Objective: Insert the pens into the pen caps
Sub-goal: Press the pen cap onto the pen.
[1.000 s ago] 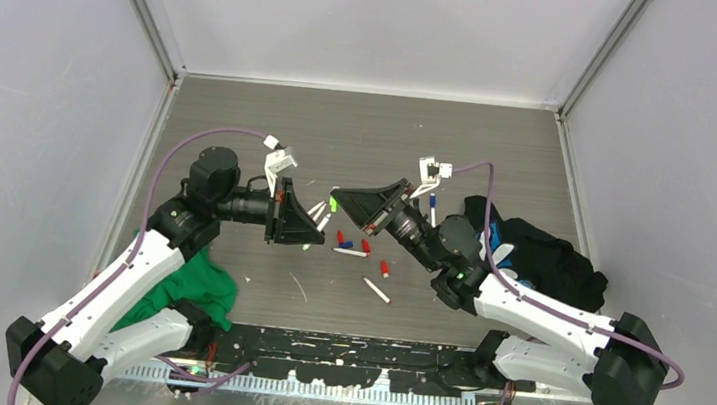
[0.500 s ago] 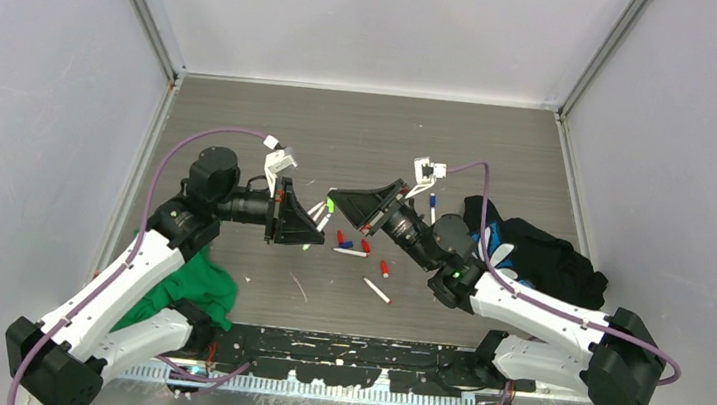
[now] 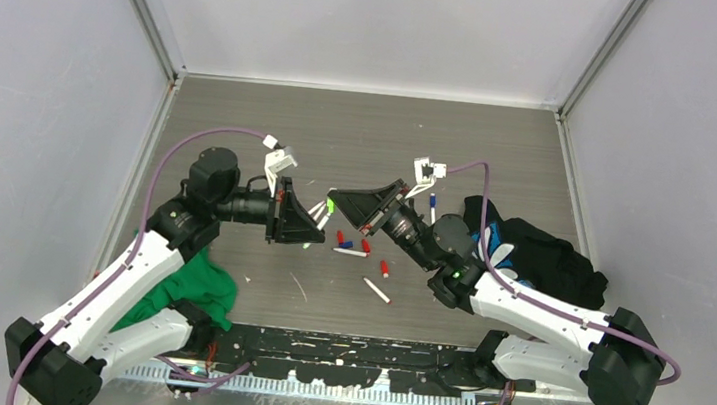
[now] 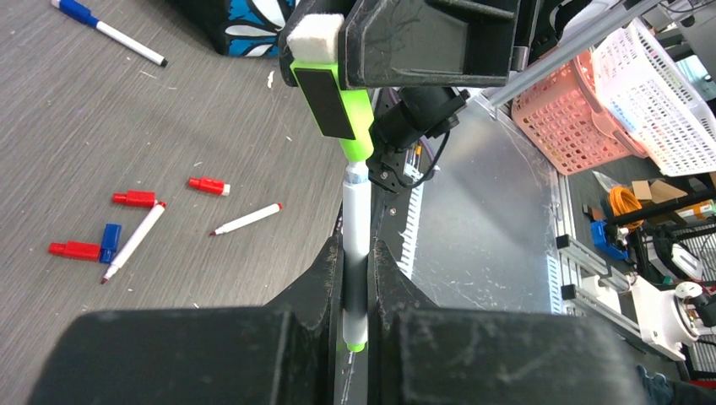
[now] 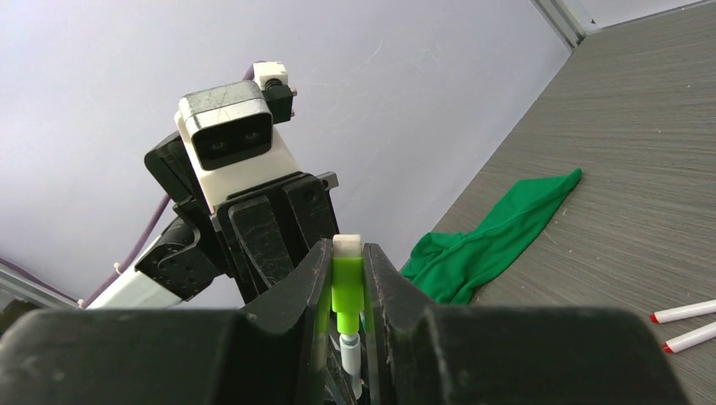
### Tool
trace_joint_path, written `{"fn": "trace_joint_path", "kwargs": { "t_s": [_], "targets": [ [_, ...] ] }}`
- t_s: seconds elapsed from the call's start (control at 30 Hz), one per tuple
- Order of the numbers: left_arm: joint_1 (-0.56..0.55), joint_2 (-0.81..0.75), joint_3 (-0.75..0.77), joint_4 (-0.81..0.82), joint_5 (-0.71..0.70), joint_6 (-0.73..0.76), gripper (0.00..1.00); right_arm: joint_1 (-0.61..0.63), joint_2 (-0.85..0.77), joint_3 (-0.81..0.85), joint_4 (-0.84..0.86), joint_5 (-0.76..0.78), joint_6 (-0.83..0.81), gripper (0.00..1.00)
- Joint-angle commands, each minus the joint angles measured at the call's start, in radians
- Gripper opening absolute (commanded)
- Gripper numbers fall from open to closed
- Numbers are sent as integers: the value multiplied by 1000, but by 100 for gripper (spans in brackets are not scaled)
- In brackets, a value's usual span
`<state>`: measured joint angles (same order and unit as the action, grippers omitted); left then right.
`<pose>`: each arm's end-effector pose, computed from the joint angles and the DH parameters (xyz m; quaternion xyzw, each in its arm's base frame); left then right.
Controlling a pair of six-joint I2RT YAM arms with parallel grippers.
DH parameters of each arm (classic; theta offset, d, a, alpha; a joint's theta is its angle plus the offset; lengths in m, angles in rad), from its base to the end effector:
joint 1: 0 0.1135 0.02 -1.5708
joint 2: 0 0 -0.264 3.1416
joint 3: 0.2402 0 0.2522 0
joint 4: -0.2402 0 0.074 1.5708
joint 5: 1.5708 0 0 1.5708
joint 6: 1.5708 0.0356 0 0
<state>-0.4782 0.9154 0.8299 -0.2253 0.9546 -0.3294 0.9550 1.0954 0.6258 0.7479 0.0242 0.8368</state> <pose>0.1627 -0.1171 0.3327 0.3232 0.6956 -0.5470 0.3354 0.1452 0.2037 0.3210 -0.0259 0.6017 0.6187 0.5045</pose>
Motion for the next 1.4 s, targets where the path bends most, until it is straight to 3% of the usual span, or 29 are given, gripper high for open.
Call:
{"fn": "trace_joint_path", "kwargs": {
  "t_s": [0.0,0.53,0.97,1.37],
  "targets": [
    [-3,-31,12,27,-27,9,0,9,-6,6,60,5,-6,1],
    [18,-46,17,44,-98,-5,0,78,21,-46,130,71,6,1],
    [45,-76,9,54,-133,-13,0,239,36,-91,174,328,-25,1],
    [53,-102,5,48,-149,7,0,301,94,-68,61,233,-39,1]
  ]
}}
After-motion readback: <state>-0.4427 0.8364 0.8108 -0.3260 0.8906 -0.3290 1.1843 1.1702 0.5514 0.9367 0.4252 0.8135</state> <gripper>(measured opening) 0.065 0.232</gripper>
